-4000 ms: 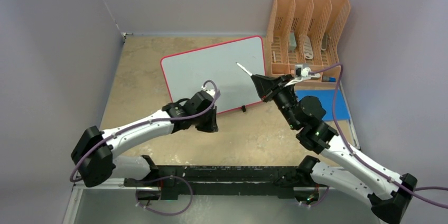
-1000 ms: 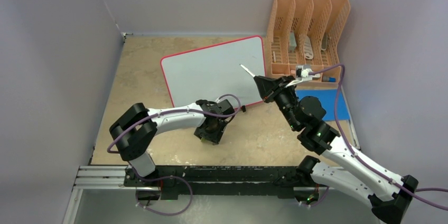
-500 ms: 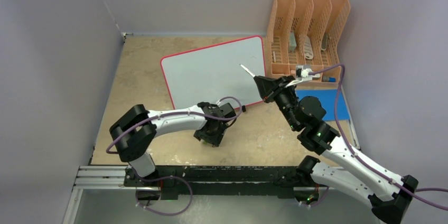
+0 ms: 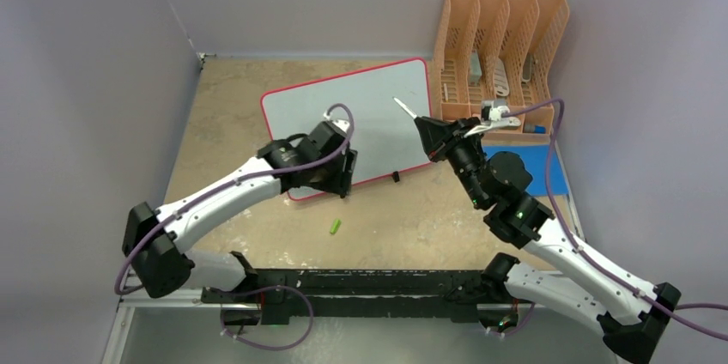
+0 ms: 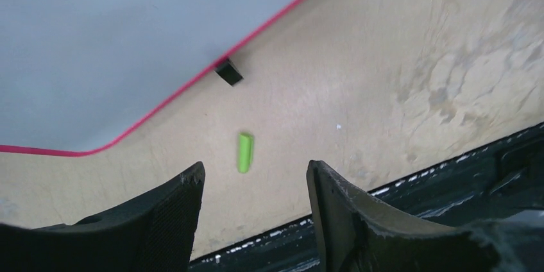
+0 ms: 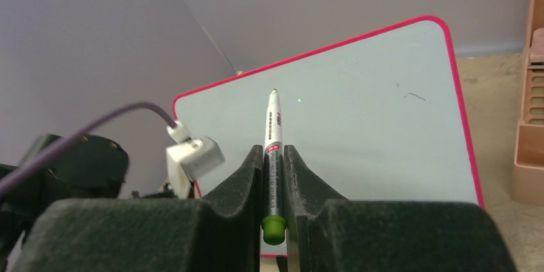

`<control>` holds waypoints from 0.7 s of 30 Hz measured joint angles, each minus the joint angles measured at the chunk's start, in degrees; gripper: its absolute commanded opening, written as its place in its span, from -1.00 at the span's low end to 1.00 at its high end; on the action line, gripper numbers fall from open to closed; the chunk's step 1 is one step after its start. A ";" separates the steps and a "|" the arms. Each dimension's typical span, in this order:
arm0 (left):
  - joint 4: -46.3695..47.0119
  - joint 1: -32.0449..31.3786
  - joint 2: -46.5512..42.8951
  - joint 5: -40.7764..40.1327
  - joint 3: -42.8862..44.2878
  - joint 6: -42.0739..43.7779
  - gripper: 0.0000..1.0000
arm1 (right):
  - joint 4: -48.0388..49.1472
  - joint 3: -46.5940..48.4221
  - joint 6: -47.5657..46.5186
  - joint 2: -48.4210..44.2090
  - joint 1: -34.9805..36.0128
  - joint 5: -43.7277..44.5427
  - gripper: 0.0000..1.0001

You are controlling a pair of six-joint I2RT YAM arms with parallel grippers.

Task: Write a sentence on the whiteboard

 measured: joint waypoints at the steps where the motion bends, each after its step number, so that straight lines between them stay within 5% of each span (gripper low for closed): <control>1: 0.20 2.27 -1.09 0.35 0.22 0.66 0.16 | -0.02 0.22 -0.37 0.09 0.00 0.37 -1.00; 11: 1.55 19.04 -6.62 7.61 4.63 8.09 0.16 | -0.13 0.98 -3.58 1.40 0.00 0.85 -1.00; 21: 4.68 45.81 -10.29 22.08 8.41 13.57 0.14 | -0.42 6.05 -7.17 7.76 0.02 0.00 -1.00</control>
